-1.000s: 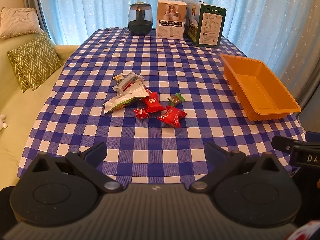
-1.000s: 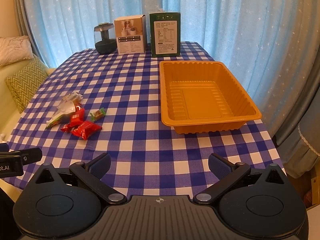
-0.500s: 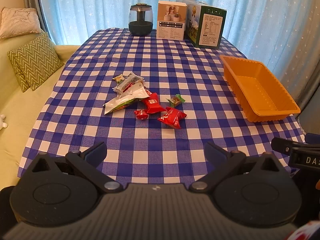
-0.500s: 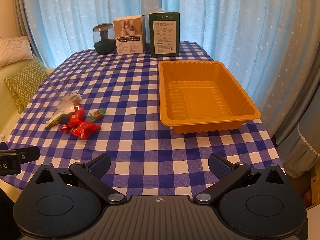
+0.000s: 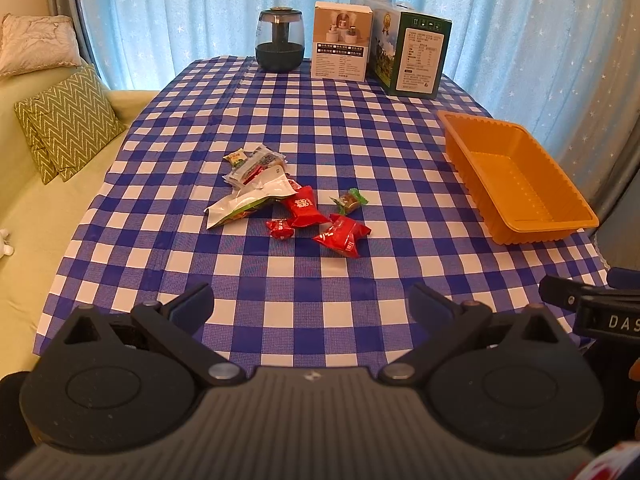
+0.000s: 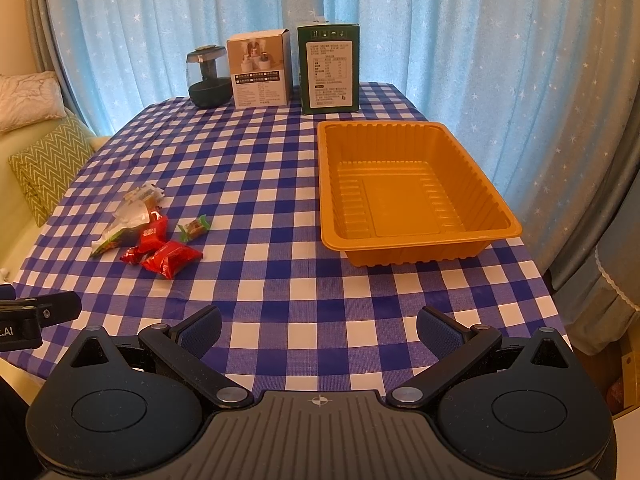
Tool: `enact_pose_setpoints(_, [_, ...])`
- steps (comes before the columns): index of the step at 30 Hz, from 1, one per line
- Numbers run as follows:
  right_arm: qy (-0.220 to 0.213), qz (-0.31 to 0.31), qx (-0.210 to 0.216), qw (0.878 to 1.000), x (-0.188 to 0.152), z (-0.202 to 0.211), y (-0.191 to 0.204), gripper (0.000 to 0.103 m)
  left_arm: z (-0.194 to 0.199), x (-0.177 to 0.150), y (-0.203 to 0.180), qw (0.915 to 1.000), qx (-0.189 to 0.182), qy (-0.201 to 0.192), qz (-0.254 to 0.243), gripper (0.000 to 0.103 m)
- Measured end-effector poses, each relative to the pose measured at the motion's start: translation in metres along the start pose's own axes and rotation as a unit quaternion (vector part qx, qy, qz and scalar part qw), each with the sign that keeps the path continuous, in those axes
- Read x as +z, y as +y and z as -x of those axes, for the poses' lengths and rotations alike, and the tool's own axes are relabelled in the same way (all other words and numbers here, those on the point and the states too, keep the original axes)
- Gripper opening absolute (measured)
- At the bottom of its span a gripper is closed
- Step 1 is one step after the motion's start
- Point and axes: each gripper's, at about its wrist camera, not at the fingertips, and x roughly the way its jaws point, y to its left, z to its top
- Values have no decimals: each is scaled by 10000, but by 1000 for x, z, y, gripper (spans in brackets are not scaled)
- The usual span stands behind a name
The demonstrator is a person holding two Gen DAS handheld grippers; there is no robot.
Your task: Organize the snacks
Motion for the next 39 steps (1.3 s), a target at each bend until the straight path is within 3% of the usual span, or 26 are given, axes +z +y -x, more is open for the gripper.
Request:
enact_pose_setpoints(25, [9, -26, 7, 10000, -1, 0, 3, 103, 2, 1, -1, 10000, -14, 3, 16, 103])
enact_pose_setpoints(39, [-28, 127, 489, 9987, 6, -25, 28, 103, -25, 15, 30, 9996, 100, 43, 242, 103])
